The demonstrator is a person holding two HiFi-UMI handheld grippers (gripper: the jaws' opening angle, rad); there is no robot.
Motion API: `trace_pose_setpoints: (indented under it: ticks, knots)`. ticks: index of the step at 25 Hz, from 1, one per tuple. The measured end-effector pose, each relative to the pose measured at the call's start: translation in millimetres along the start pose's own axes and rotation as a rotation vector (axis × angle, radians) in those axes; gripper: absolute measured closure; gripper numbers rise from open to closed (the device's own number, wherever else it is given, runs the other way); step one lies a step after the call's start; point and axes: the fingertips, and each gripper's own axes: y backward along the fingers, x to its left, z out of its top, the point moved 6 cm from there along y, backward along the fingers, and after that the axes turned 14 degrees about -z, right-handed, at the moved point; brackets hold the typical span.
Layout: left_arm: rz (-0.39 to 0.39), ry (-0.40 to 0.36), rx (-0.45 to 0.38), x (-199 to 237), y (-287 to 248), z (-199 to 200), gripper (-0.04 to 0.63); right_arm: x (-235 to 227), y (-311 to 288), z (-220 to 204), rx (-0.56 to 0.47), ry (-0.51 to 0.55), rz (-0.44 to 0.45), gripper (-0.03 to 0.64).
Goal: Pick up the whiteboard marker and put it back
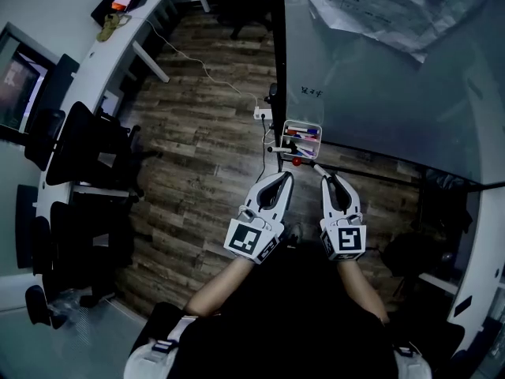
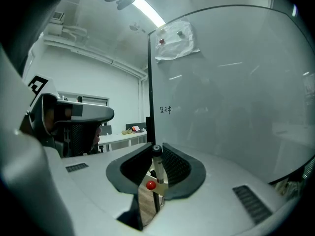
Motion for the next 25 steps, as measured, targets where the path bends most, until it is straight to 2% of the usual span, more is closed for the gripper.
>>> trace_pose_setpoints:
  ticks: [11, 25]
  knots:
    - [0.015, -0.017, 0.021, -21, 12, 1, 0.588, -2, 28, 10, -0.028, -0.019, 0.031, 0.540]
    - [-0.064, -0.022, 0.010, -13, 18, 10, 0.587, 16, 52, 16, -0.028, -0.024, -0.005, 0.540]
